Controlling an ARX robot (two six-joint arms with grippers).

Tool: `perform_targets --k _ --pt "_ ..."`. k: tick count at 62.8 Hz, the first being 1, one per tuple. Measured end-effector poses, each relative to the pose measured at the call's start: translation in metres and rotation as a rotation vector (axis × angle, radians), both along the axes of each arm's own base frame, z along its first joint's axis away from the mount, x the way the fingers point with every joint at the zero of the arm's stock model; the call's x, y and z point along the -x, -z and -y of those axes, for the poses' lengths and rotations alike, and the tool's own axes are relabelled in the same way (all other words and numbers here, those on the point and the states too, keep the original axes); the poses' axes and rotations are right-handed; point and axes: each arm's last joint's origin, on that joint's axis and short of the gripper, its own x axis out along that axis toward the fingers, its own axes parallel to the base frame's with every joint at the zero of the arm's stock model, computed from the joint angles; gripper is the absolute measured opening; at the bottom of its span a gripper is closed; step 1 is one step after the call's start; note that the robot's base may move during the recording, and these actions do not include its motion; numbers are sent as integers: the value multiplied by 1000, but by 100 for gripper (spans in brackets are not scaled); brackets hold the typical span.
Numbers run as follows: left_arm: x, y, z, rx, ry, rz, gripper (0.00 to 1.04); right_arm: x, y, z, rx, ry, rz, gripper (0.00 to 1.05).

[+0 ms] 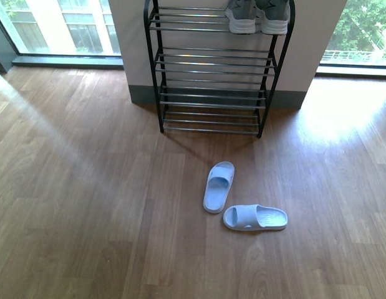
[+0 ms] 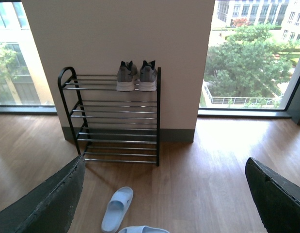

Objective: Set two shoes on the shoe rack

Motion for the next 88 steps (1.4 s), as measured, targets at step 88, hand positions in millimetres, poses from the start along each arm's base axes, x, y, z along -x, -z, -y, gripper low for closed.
perform_targets --k 88 --pt "0 0 0 0 0 0 95 0 0 0 0 -2 0 96"
